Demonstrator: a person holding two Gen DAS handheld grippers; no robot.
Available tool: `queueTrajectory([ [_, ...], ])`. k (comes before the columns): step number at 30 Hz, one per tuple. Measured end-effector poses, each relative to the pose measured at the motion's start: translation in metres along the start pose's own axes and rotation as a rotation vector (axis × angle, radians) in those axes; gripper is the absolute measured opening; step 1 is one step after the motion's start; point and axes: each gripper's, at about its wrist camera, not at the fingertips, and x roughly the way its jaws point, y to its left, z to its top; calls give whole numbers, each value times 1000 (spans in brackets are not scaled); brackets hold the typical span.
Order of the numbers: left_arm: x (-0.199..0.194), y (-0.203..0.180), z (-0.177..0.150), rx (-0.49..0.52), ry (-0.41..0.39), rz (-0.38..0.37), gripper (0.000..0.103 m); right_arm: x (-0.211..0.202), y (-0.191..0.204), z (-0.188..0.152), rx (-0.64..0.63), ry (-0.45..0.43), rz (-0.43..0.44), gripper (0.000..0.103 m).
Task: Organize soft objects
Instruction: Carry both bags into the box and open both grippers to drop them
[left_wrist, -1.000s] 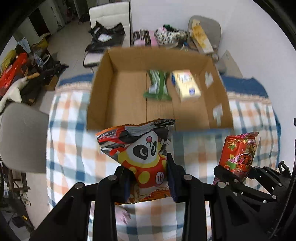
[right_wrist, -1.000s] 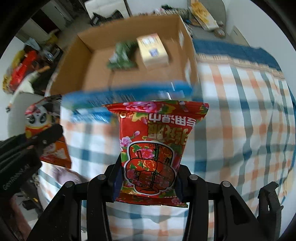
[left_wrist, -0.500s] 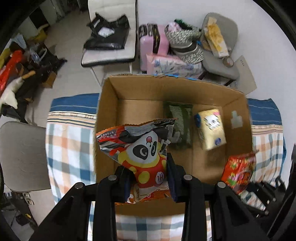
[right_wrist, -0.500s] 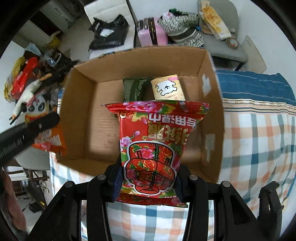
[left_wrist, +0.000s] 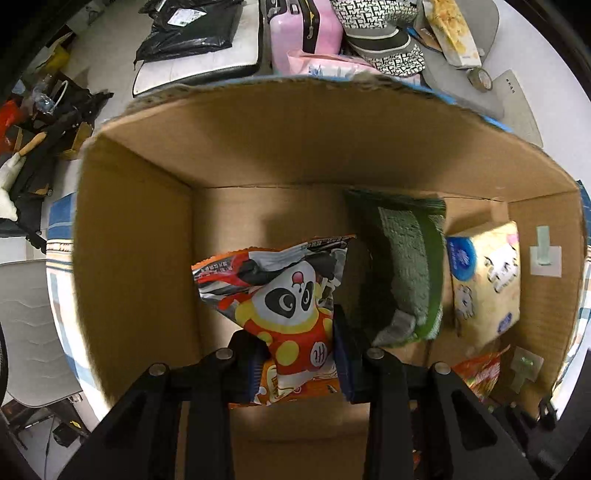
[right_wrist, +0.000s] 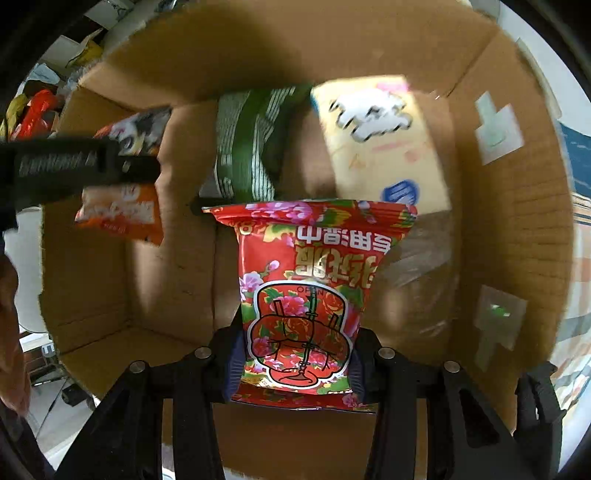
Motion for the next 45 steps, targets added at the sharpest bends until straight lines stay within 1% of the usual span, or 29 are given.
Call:
queueTrajectory([
  [6,7,1,7,6,5,20,32,24,1,8,-8,58,0,48],
  [9,4,3,6,-16,12,6,32,27,-5,11,-9,80,2,49],
  [11,0,5,7,-26,-1,11,35,25,-5,13,-11,73,-6,51],
  [12,-4,5,6,-28,-12,6,35,24,-6,13,-8,69,0,56],
  [13,-8,5,5,-28,-20,7,39,21,-6,14,-5,63,-4,59],
  [14,-12,5,3,-28,-27,12,50,17,-6,15,-7,55,-9,60],
  [15,-18,5,0,-28,-41,14,57,13,-6,16,-9,44,-14,61],
  [16,-23,6,-1,-28,-54,16,67,8,-6,16,-9,32,-18,65],
  [17,-27,6,-3,-26,-68,25,75,4,-6,17,-9,23,-23,67],
  [18,-33,6,-6,-24,-81,32,79,0,-7,17,-10,14,-30,72],
  [19,-38,7,-10,-25,-93,34,87,-5,-7,18,-12,2,-40,75],
  [20,-43,9,-13,-28,-106,36,89,-10,-7,18,-13,-8,-48,77],
  [24,-64,15,-30,-40,-161,42,93,-30,-9,14,-3,-50,-78,94],
  [25,-68,17,-33,-41,-174,49,93,-35,-11,14,2,-67,-89,95],
  [28,-80,20,-44,-45,-220,57,94,-48,-16,11,20,-93,-95,97],
  [33,-104,23,-77,-39,-291,80,94,-72,-18,-5,34,-153,-116,98],
  [36,-117,20,-101,-34,-334,89,94,-89,-12,-24,32,-182,-113,98],
  [37,-121,18,-108,-33,-347,94,94,-99,-12,-33,29,-201,-121,98],
  [41,-140,13,-141,-24,-401,114,94,-120,-10,-56,16,-263,-137,98],
  [45,-157,11,-170,-34,-430,98,94,-146,-5,-81,-1,-328,-152,98],
])
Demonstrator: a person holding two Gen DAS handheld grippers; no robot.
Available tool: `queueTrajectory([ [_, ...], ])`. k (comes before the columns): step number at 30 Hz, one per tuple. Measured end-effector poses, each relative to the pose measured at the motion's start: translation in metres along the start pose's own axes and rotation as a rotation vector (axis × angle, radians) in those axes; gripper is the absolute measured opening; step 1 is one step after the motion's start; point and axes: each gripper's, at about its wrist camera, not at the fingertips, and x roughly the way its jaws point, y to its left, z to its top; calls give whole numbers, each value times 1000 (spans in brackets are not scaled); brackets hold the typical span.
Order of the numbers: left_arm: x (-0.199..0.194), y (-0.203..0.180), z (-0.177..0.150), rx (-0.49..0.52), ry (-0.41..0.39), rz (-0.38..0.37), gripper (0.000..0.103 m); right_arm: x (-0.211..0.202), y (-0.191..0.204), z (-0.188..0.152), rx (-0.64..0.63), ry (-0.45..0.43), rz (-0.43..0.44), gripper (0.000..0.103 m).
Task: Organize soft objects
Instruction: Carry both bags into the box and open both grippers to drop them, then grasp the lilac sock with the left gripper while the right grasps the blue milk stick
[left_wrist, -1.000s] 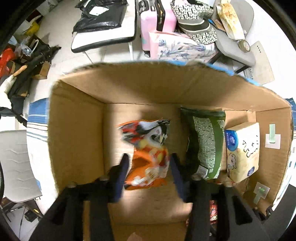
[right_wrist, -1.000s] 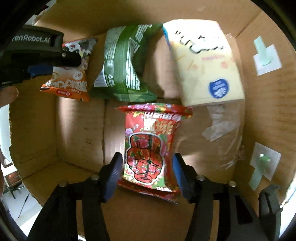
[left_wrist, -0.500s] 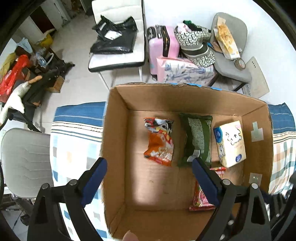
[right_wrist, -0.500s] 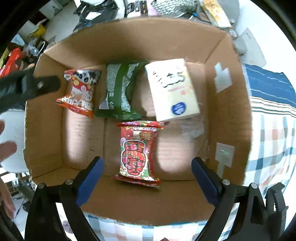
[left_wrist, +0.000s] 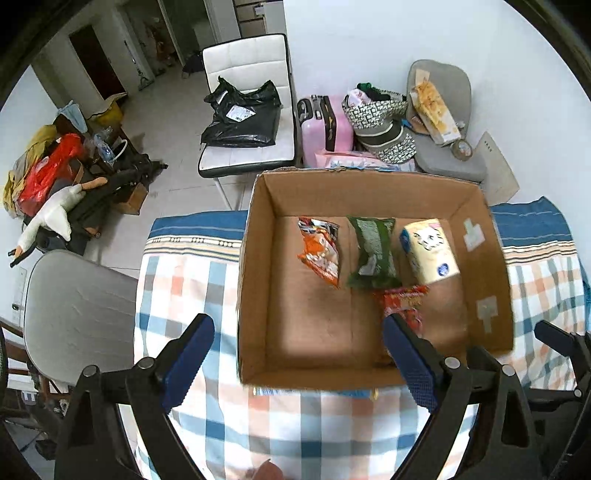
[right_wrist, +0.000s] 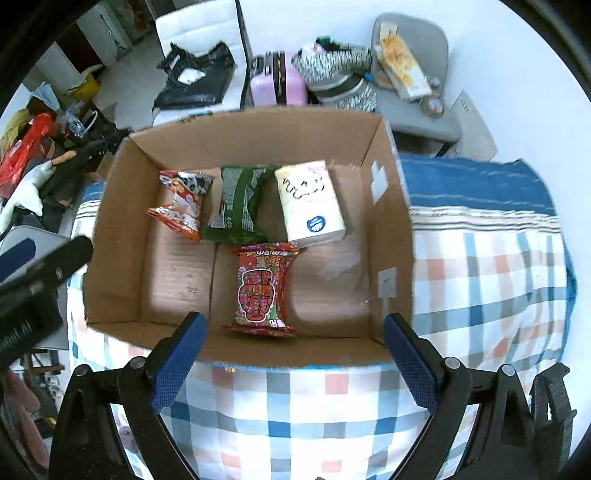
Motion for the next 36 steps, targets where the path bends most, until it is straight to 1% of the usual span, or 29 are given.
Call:
queueTrajectory([
  [3,-20,7,-15,-46,-15,-16,94,-21,0,-11,-5,-33,17,98],
  [5,-30,15,-27,-90,-21,-13,94,-33,-1,-21,-8,-51,29,98],
  [8,-36,34,-57,-193,9,-24,94,-43,-4,-41,-8,-56,63,98],
  [11,-26,57,-105,-312,103,-46,94,-40,-7,-67,-9,-24,110,98],
  [12,-15,66,-128,-366,165,-58,94,-36,-7,-75,-10,-5,122,98],
  [14,3,77,-163,-438,255,-83,94,-23,-6,-93,-18,42,152,98],
  [15,18,83,-186,-485,323,-96,94,-14,-5,-101,-28,66,160,98],
  [17,40,91,-218,-550,417,-120,94,2,-2,-115,-45,113,177,98],
  [18,50,95,-234,-595,455,-130,94,11,0,-123,-56,139,179,98],
  [19,59,99,-251,-647,481,-142,94,16,2,-127,-66,153,179,98],
  [21,77,101,-275,-720,526,-182,94,26,8,-134,-88,173,200,98],
  [24,102,94,-290,-773,574,-239,93,37,17,-140,-131,188,235,98],
  [27,121,84,-294,-819,578,-258,93,48,31,-139,-170,182,240,98],
  [28,125,82,-293,-831,575,-260,83,52,36,-136,-174,180,250,98],
  [29,128,81,-289,-831,570,-253,61,57,40,-133,-170,184,263,98],
  [30,131,78,-285,-814,567,-219,59,63,42,-131,-158,191,276,98],
  [32,129,76,-278,-784,537,-196,52,74,45,-124,-124,197,307,98],
  [35,120,73,-269,-725,489,-152,50,93,49,-116,-69,189,334,95],
  [36,116,74,-265,-707,467,-119,50,99,50,-115,-55,181,334,92],
])
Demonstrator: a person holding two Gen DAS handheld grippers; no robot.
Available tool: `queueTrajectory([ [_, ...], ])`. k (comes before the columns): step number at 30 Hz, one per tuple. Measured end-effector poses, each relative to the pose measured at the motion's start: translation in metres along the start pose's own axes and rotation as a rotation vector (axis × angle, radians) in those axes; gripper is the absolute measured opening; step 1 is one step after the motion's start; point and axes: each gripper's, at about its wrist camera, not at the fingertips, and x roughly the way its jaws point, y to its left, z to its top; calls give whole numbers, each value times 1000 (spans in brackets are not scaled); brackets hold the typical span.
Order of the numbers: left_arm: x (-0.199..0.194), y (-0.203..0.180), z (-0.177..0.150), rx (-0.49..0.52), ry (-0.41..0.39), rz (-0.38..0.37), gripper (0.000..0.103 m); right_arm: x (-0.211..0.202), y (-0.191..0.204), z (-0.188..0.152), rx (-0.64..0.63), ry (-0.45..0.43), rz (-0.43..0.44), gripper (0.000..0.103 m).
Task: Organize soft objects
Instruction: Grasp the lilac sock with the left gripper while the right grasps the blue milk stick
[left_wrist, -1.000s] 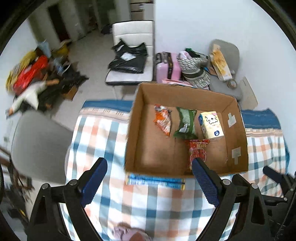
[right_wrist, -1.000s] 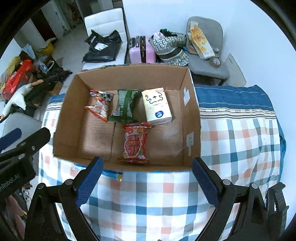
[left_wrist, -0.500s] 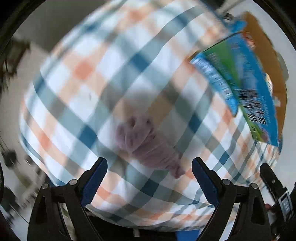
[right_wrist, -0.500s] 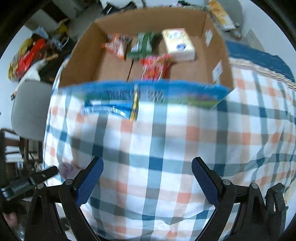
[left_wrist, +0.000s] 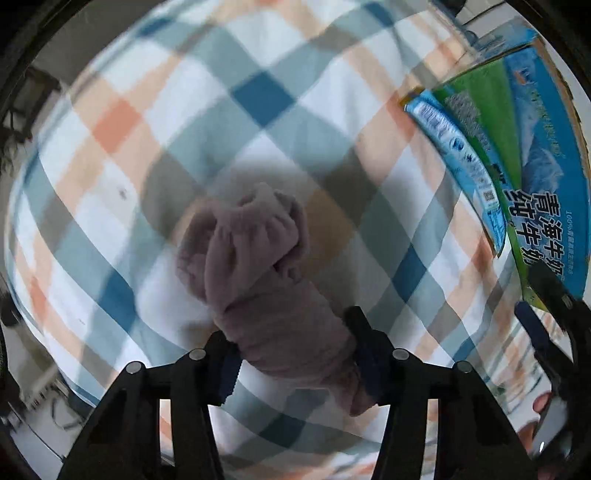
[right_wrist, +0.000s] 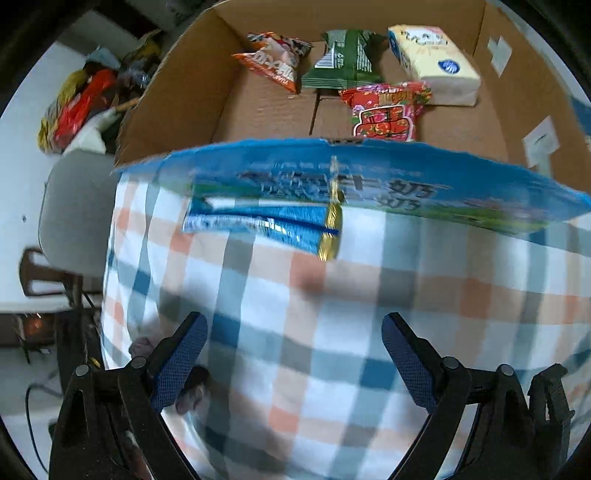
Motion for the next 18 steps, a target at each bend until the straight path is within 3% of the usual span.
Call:
queueTrajectory([
  [3,-10,-1,3,27,-64,52,50,13,-5,6,45,-44,-4,84],
  [7,-10,-2,11,32,-75,65,50,31,-13,12,113,-86,-4,71],
  [11,-11,-5,14,41,-91,73,50,44,-18,18,165,-108,17,70],
  [13,-11,-8,14,39,-93,68,50,48,-15,20,168,-130,27,65],
  [16,-16,-4,21,47,-92,63,50,48,0,20,117,-118,81,57],
  [18,-19,2,23,49,-90,60,50,47,20,14,34,-73,182,56],
])
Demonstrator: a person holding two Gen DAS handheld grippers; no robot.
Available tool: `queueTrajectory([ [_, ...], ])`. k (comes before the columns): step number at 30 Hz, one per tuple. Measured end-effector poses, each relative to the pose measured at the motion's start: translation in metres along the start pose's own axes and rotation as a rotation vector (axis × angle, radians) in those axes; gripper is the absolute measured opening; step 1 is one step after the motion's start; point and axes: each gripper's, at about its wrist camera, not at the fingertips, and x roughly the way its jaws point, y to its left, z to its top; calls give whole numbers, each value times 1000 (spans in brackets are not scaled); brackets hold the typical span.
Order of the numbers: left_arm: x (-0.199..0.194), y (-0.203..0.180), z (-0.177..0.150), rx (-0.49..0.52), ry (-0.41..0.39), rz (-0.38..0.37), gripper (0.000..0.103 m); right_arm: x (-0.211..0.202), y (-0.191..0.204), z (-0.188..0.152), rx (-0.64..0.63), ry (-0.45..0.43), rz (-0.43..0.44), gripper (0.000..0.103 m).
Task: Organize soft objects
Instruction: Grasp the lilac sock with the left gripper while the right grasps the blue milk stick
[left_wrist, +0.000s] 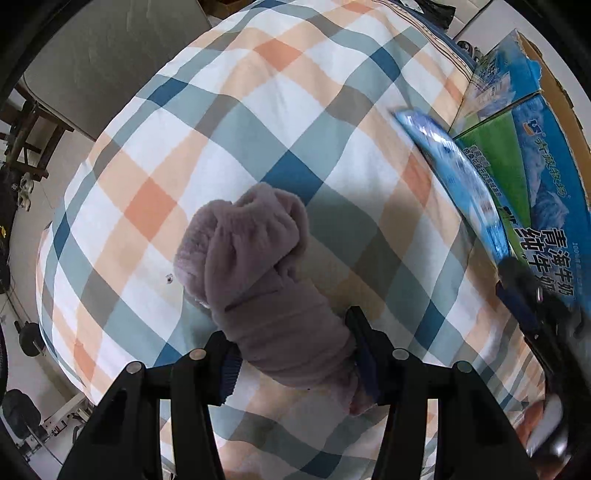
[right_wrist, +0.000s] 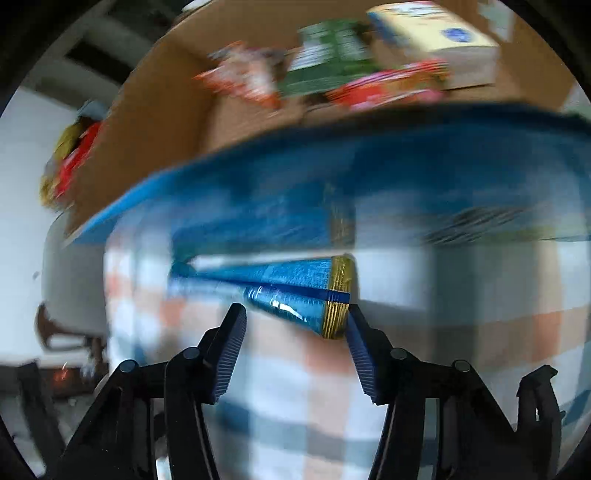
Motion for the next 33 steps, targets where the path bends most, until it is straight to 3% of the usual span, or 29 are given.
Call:
queueTrajectory([
  [1,-2,15,7,-3,2,-5,50,-2,15,-6,-75,27,24,50],
  [3,-6,20,8,-5,0,-6,50,-10,36,-16,-181,24,7,49],
  [9,-12,23,16,-1,-18,15,50,-3,72,-3,-380,-41,-243,50],
  [15,-19,36,26,9,-40,42,50,52,97,8,-515,86,-357,48],
  [17,-20,37,27,12,-42,45,50,64,101,6,-547,114,-409,37],
  [23,-15,36,26,15,-45,51,50,78,103,5,-554,125,-474,21],
  [28,-13,33,14,34,-43,55,50,68,94,-6,-528,150,-500,15],
  [33,-12,25,11,79,-42,59,50,40,62,-30,-385,248,-480,15],
])
